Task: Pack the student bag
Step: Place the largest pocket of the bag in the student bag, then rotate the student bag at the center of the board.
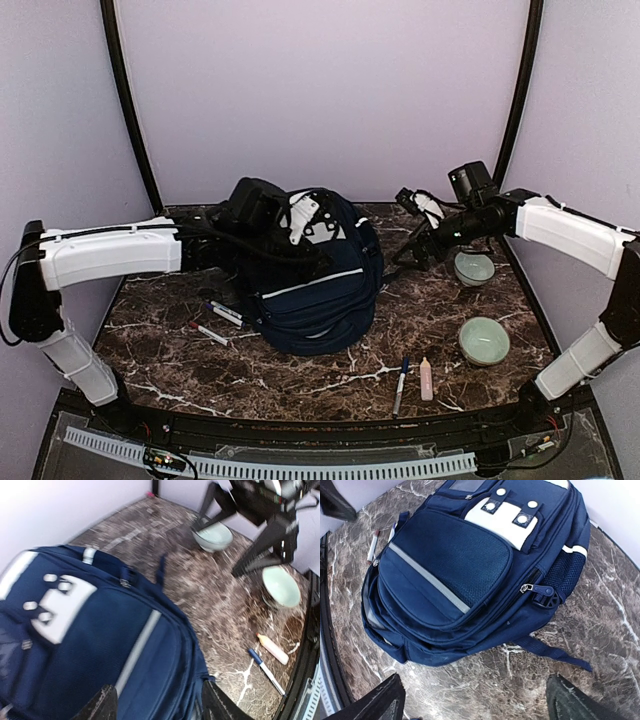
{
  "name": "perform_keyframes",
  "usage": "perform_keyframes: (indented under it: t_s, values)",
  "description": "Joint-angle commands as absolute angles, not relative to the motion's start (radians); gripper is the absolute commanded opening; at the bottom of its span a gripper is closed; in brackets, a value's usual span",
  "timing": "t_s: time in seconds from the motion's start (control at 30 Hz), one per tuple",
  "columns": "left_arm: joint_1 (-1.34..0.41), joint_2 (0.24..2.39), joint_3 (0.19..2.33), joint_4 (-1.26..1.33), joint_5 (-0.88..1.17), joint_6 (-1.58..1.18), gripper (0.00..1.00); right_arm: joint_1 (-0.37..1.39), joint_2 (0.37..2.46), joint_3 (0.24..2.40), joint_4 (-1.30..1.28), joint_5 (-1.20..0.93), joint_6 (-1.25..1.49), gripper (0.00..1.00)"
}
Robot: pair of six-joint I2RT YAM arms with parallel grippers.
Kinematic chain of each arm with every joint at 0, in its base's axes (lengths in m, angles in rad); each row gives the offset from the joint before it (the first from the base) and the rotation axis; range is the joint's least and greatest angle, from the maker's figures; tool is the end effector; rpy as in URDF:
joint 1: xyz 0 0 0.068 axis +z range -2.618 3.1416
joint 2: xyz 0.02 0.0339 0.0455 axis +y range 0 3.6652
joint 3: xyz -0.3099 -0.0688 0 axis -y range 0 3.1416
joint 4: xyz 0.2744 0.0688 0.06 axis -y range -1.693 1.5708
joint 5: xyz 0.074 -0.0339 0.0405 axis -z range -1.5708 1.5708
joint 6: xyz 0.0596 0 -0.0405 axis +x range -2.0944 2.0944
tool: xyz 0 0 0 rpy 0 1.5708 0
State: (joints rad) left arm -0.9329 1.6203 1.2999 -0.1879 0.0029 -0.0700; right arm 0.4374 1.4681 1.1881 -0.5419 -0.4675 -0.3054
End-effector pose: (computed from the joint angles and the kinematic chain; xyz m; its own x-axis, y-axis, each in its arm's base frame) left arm 0.2567 -0.3466 0.3285 -0.3454 0.3485 -0.8713 0.7826 0.6194 -0.0625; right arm 0.3103 0.1748 0.3104 -0.4355 -0.5000 -0.7486 -0.8252 0.5540 0.1101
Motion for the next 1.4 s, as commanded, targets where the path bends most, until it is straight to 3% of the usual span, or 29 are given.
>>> perform_keyframes:
  t_s: [0.0, 0.17, 0.3, 0.57, 0.73, 0.93, 1.07, 1.37]
  values:
    - [-0.909, 1.464, 1.225, -0.351, -0.227, -0.128, 0.6, 0.431, 1.536, 1.247, -0.539, -0.506, -0.309, 1.0]
    - [-0.852, 1.395, 1.083, -0.439, -0.278, -0.2, 0.58, 0.461, 1.644, 1.265, -0.55, -0.562, -0.324, 1.0]
    - [-0.774, 1.378, 1.001, -0.42, -0.206, -0.306, 0.61, 0.497, 1.73, 1.292, -0.554, -0.544, -0.307, 0.99]
    - [-0.724, 1.45, 0.955, -0.346, -0.106, -0.348, 0.55, 0.519, 1.887, 1.355, -0.568, -0.572, -0.267, 0.8]
    - [-0.723, 1.507, 0.934, -0.299, -0.028, -0.341, 0.44, 0.524, 1.937, 1.36, -0.563, -0.57, -0.246, 0.66]
    - [-0.753, 1.47, 0.824, -0.169, 0.093, -0.375, 0.34, 0.509, 2.007, 1.431, -0.6, -0.512, -0.211, 0.61]
    - [-0.799, 1.503, 0.784, -0.101, 0.152, -0.385, 0.34, 0.482, 2.072, 1.505, -0.623, -0.47, -0.204, 0.57]
    - [-0.965, 1.751, 0.961, -0.002, 0.211, -0.381, 0.33, 0.408, 2.133, 1.588, -0.627, -0.435, -0.189, 0.5]
